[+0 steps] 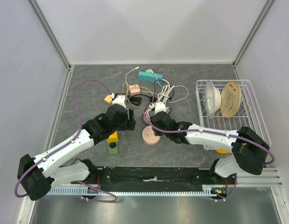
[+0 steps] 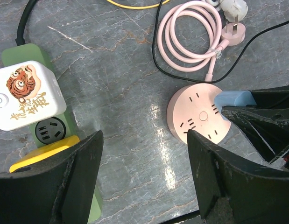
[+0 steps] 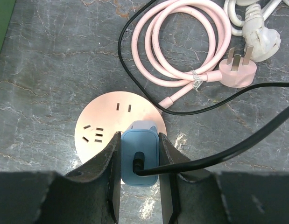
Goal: Insert the plug
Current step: Insert the plug into the socket.
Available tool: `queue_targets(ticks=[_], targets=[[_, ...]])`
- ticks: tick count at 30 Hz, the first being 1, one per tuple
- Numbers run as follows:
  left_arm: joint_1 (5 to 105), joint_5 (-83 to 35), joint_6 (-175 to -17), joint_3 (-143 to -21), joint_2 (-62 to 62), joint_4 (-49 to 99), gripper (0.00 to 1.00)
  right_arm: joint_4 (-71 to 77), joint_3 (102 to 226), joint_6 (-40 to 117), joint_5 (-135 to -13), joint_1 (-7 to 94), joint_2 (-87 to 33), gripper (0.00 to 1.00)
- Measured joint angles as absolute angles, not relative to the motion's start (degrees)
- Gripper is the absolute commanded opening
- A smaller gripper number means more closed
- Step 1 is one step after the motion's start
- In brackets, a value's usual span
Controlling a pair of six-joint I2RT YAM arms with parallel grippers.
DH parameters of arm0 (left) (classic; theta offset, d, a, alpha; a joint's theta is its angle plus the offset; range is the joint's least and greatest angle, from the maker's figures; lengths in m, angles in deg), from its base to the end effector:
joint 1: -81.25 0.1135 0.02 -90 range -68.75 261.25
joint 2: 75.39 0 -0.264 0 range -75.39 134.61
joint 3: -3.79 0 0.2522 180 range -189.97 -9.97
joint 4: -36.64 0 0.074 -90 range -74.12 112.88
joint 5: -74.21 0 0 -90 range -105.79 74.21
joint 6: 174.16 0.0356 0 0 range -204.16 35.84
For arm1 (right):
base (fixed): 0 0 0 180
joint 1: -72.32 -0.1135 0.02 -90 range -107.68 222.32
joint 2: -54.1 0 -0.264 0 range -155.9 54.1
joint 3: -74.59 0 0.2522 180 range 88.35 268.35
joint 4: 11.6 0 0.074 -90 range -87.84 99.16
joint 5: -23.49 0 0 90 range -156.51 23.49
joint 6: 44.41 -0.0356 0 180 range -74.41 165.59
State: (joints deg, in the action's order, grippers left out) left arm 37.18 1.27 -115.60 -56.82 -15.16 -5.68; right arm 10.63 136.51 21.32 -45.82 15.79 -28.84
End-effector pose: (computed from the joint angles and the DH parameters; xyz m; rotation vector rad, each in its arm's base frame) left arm 0.1664 -0.1465 0.2721 0.0994 2.2865 -0.3526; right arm 0.1766 0.2443 0.2115 -0.4606 2.2403 0.3218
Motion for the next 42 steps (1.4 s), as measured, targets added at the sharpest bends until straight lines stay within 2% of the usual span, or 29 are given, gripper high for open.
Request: queue_targets(ticks=[17, 32, 42], targets=[[37.81, 1.08, -115.58, -56.82, -15.14, -5.48, 0.79, 7.25, 135.61, 19.62, -46.11, 15.79, -30.72, 0.0], [37.79, 0.38, -115.58, -56.38, -15.12, -5.26, 0.79, 13.65, 136.73, 19.31, -45.71, 15.79, -28.95, 0.0], [37.79, -1.5, -115.6, -55.51, -14.77, -4.34, 0.79, 12.78, 136.71, 18.13, -45.89, 15.79, -29.25, 0.0]])
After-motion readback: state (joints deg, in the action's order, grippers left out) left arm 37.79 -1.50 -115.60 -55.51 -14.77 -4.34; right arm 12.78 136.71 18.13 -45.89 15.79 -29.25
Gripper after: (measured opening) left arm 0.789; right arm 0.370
